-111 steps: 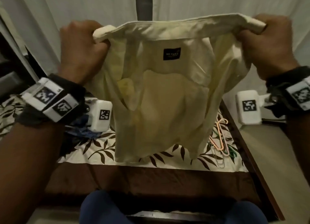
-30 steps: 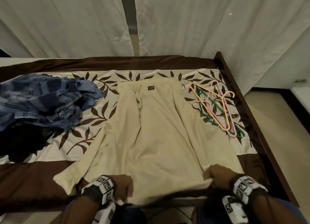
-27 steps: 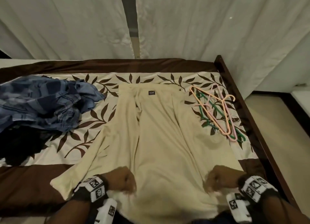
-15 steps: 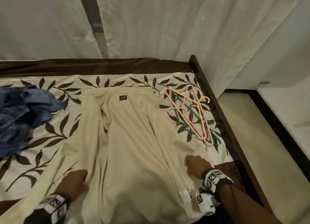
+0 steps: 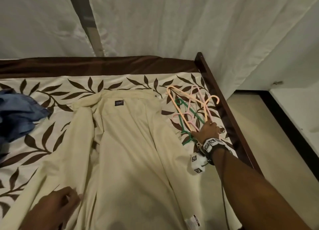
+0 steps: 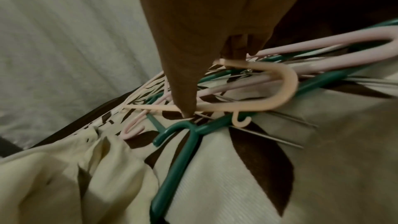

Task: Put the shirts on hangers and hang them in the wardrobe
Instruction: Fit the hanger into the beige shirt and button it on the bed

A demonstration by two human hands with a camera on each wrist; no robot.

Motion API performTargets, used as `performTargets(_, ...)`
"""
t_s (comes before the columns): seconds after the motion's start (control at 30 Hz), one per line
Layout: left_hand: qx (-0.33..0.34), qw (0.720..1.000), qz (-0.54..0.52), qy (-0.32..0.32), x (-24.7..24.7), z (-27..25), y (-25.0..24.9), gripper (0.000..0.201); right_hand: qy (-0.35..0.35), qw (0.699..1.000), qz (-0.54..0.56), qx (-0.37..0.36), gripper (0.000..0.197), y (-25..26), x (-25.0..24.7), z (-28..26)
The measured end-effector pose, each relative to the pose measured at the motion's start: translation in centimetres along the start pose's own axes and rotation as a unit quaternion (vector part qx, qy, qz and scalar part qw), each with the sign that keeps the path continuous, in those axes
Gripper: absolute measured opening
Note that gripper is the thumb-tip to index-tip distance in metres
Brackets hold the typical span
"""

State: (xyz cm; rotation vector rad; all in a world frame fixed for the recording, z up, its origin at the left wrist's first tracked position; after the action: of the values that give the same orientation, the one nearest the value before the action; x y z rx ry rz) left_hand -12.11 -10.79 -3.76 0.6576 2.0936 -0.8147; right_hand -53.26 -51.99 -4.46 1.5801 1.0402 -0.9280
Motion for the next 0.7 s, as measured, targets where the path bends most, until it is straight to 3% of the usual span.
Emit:
performTargets(0.23,0.007,0.997,-0.008,-0.073,-1.0,0.6,-2.7,0.019,0.0,0.999,-0.038,-0.038,0.107,1.1,-0.7,0.2)
performTargets(0.3,0.019,0.992,-0.028,-0.119,-2.2,0.8,-4.1,0.023,-0.022,0.996,-0.034,-0.075,0.101,1.7,-2.3,-0.4)
performTargets(0.37,0.079,0.977,-0.025,-0.195,-4.0,0.5,-6.6,0.024,-0.035,0.99,-0.018,-0.133,0.094,2.6,-4.0,-1.4)
performTargets(0.5,0.212,0.936,0.03,-0.279,-6.3,0.9,-12.9,0.064,-0.003,0.952,0.017,-0.306,0.091,6.3,-6.7,-5.3)
performTargets(0.63,0.204,0.922,0.123,-0.305,-8.8,1.6,-17.1,0.118,0.035,0.876,-0.008,-0.482,0.095,9.9,-7.3,-11.6)
performTargets(0.7,0.188,0.922,0.175,-0.289,-8.9,2.4,-17.8,0.129,0.054,0.849,-0.005,-0.526,0.094,11.1,-7.3,-14.0)
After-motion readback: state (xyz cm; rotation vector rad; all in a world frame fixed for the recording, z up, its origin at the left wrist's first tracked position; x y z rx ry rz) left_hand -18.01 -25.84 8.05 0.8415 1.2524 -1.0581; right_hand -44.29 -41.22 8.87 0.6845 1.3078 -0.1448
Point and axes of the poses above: each hand's wrist, its own z-axis towards the middle knuckle, its own x-axis out of the palm, y = z × x, the point moved 9 cm from there along z, towards the middle knuckle, and after that the axes turned 10 degrees about z, right-handed, at the moved point
